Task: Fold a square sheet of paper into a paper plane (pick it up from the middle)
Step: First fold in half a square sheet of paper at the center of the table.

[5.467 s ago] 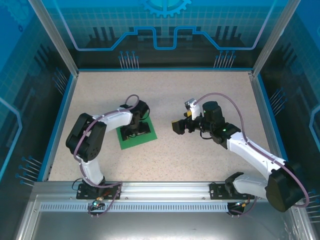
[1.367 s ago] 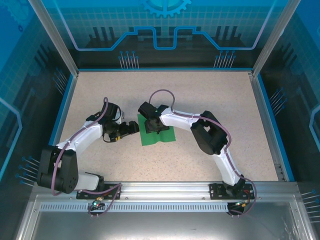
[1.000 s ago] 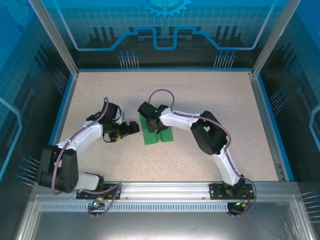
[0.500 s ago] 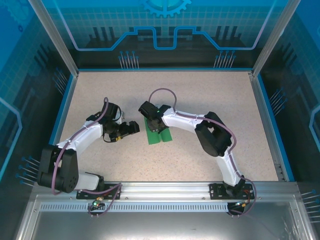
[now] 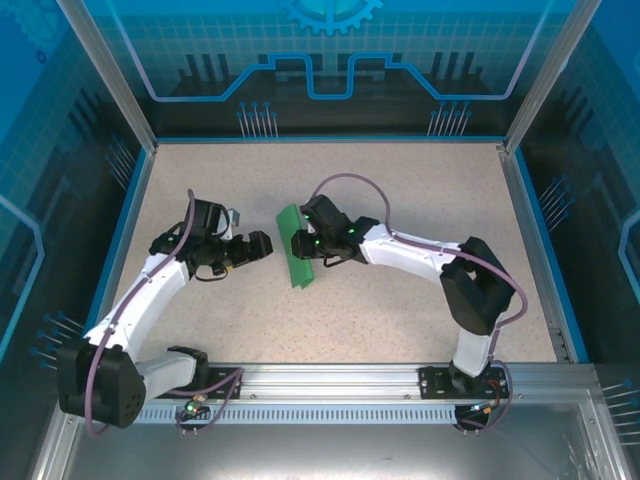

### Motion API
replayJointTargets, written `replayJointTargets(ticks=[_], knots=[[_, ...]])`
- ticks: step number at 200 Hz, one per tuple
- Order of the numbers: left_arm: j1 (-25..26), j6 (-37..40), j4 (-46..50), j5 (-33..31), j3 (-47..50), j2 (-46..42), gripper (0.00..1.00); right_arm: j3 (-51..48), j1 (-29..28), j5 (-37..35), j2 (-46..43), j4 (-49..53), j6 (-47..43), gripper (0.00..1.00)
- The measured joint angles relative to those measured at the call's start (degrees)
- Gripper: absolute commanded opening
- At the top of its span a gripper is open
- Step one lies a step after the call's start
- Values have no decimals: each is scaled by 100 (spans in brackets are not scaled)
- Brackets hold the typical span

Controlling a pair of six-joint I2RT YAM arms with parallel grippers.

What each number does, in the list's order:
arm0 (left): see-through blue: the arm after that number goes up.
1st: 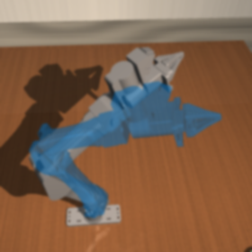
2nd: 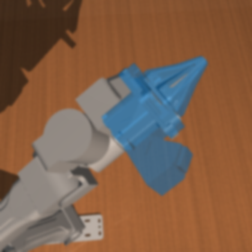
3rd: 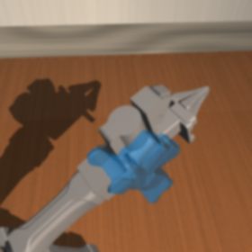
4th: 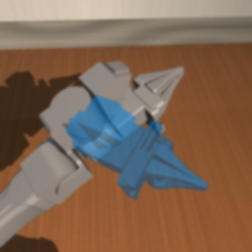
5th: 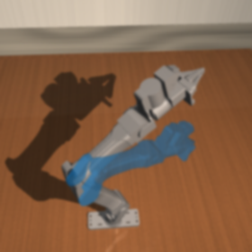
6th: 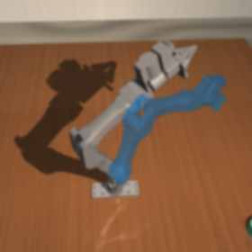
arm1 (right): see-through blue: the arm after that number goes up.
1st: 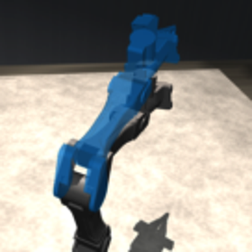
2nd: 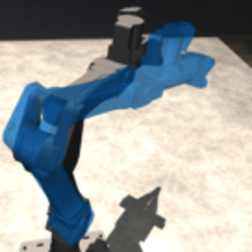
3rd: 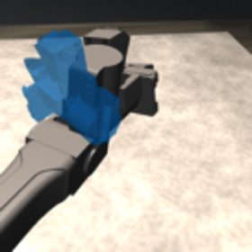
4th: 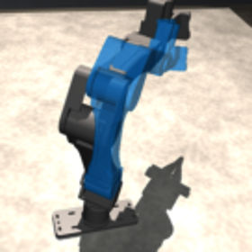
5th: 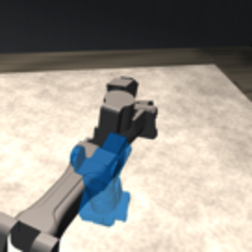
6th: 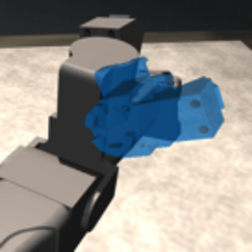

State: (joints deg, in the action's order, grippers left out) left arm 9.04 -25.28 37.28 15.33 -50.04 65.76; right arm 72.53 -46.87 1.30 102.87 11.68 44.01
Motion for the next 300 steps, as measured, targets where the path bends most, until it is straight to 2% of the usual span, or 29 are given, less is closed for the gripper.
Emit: replayJointTargets(ticks=[27, 74, 120, 164, 231, 264, 300], knots=[[-9, -184, -28, 170, -26, 9, 99, -673, 262, 636, -114, -962, 345, 23], [111, -601, -634, 621, 90, 413, 99, -1687, 507, 1318, -114, -1932, 669, 23], [597, -887, -1163, 702, 107, 973, 97, -2048, 684, 1600, -140, -2179, 634, 23], [896, -1139, -1768, 704, 114, 1506, 90, -2455, 872, 1862, -140, -2330, 505, 24], [1266, -1340, -2321, 697, 114, 2011, 88, -2634, 1016, 2087, -140, -2358, 291, 25], [1296, -1390, -2546, 695, 114, 2240, 80, -2750, 1086, 2179, -140, -2382, 262, 25], [1432, -1486, -2730, 632, 114, 2461, 65, -2756, 1093, 2216, -140, -2400, 243, 26]])
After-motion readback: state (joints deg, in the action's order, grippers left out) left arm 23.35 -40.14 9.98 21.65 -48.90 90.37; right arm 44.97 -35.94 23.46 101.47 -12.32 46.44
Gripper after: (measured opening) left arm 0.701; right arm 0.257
